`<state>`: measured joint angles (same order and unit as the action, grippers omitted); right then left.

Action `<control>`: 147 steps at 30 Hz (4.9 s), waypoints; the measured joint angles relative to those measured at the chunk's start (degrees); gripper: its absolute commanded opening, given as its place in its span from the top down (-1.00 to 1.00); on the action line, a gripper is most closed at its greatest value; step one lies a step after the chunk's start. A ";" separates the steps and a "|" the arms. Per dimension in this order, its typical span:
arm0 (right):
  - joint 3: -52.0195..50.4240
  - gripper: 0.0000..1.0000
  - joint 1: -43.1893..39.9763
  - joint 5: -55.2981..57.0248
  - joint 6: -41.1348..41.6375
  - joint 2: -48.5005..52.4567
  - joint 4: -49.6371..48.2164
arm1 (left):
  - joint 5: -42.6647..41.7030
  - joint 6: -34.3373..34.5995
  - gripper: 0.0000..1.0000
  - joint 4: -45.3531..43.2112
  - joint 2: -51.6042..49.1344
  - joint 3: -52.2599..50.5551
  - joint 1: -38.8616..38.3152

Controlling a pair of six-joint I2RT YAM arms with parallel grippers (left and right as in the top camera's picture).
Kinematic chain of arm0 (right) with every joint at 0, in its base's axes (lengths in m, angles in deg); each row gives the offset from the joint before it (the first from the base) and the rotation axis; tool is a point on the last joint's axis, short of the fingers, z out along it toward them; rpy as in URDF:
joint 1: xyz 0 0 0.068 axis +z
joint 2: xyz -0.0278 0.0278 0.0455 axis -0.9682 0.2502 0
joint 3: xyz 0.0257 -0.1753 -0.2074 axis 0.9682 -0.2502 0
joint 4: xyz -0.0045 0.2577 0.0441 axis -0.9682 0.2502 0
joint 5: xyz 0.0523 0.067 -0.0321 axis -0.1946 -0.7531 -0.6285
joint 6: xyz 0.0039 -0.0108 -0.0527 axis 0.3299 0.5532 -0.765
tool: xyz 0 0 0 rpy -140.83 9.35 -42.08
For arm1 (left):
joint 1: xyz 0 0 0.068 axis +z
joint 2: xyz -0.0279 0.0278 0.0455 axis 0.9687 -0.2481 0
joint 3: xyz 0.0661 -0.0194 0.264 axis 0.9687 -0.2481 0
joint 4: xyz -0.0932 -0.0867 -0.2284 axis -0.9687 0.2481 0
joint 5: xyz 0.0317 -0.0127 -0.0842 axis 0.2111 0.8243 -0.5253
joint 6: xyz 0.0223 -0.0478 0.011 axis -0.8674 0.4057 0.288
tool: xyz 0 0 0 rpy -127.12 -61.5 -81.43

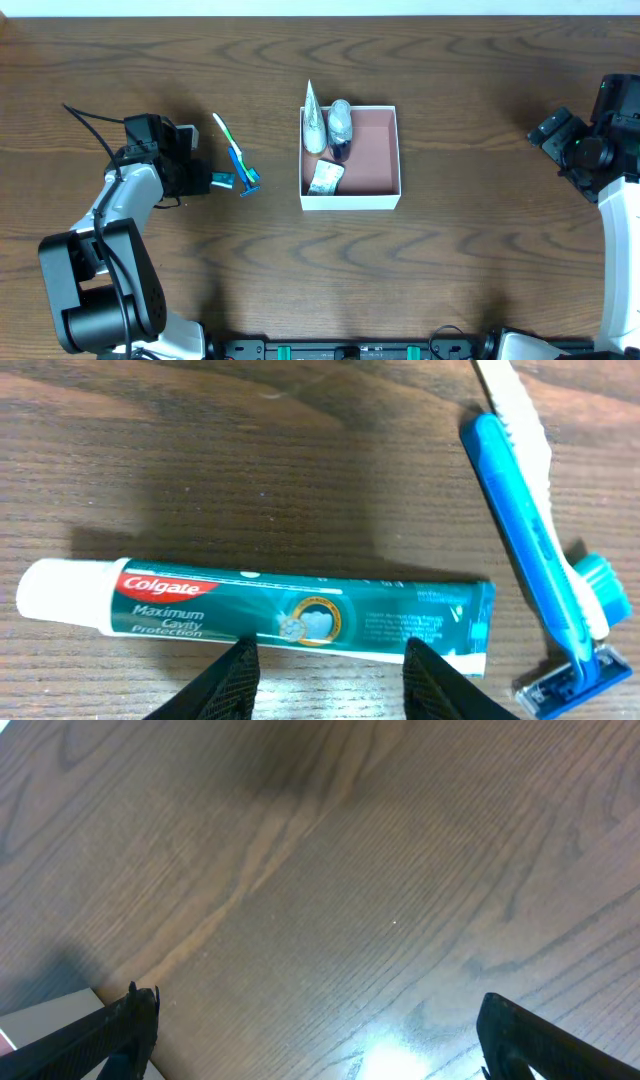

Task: Pack container
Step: 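Position the left gripper over the Colgate toothpaste tube, then close the left gripper on the Colgate tube and lift it, then carry the toothpaste tube over the box and lower it inside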

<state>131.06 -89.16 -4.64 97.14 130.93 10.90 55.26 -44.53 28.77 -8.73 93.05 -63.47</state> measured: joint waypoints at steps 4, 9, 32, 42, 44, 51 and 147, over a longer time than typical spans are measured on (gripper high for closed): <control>0.00 -0.98 0.00 -0.02 0.00 0.00 0.00 | 0.59 1.25 -0.65 -2.54 0.00 0.00 0.00; 0.00 -0.98 0.00 0.00 0.00 0.00 0.02 | 1.53 3.98 -0.71 -4.74 -0.02 0.00 0.00; 0.00 -0.98 0.00 0.00 0.00 0.00 0.00 | 5.57 26.38 -0.79 -4.46 -0.04 -3.08 0.00; 0.00 -0.99 0.00 0.00 0.00 0.00 0.00 | 6.32 33.29 -0.96 -4.87 0.20 -3.06 0.00; 0.00 -0.98 0.00 0.00 0.00 0.00 0.00 | 6.34 33.68 -0.98 -4.92 0.20 -3.04 0.00; 0.00 -0.98 0.00 0.00 0.00 0.00 0.00 | 6.14 34.14 -0.98 -3.56 0.35 -2.93 0.00; 0.00 -0.98 0.00 0.00 0.00 0.00 0.00 | 18.38 34.69 0.52 11.63 -8.31 9.11 -6.08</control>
<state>131.06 -89.16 -4.64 97.14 130.93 10.90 73.64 -9.84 40.40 -17.03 102.17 -69.55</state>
